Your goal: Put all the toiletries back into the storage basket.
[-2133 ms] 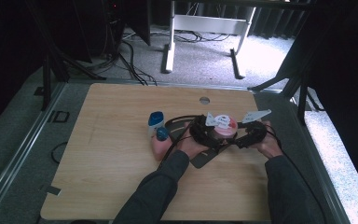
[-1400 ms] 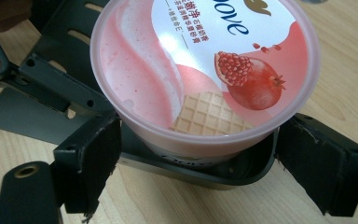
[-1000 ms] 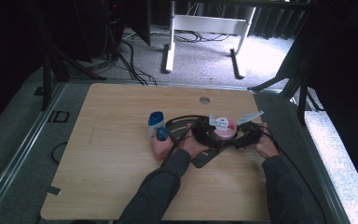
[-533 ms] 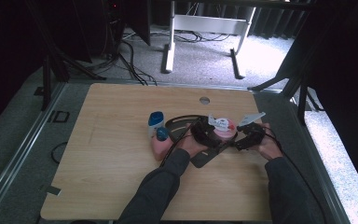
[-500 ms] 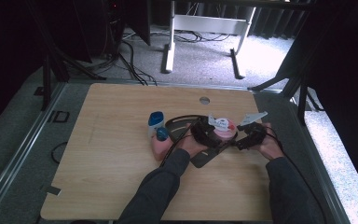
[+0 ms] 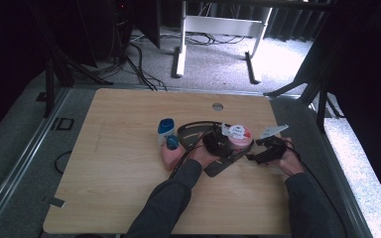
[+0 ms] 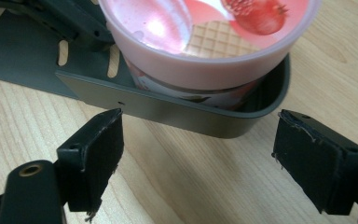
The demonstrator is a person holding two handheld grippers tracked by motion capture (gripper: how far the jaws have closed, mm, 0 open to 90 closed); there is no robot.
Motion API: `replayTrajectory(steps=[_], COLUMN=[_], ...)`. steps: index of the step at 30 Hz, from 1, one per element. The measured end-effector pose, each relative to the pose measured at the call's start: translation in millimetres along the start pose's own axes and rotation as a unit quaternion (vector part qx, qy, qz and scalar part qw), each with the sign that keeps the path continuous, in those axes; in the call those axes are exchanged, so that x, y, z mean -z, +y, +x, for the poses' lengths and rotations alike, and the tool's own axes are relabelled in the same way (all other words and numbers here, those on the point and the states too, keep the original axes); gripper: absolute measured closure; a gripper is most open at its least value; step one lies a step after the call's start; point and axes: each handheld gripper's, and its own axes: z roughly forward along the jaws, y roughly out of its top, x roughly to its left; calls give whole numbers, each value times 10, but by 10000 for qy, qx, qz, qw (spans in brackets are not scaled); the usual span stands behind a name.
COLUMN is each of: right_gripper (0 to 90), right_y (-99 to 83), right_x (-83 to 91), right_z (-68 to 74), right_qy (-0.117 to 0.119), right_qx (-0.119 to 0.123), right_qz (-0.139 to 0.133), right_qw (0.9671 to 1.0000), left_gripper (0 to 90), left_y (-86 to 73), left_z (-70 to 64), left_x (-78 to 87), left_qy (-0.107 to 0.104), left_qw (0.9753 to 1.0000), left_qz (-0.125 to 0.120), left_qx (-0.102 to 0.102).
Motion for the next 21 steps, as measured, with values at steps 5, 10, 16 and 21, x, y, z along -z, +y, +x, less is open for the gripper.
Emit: replayTrajectory(steps=[5,10,16,21], right_gripper=[164,220,336,389], right_y=[-48,-115,-212,-276], right_x=[-9,6,37,46], right_z=[46,141,277,445], right_qy=[-19,6,-95,-148], right_qx=[-120,-271,-527,-537], right_qz=[-110,-261,-380,-308], right_qw=[9999,9993,9978,9980], left_gripper=[415,458,502,512], left_y=[-26,-38,-82,-161], left_z=[-39,-118,-190,-241], left_x=[8,125,248,354], left_qy=[8,88,-87,-144], left_qw=[10000,9999,9998,9996], left_qz=[1,-73,-163,-237], left_qx=[79,26,79,-12])
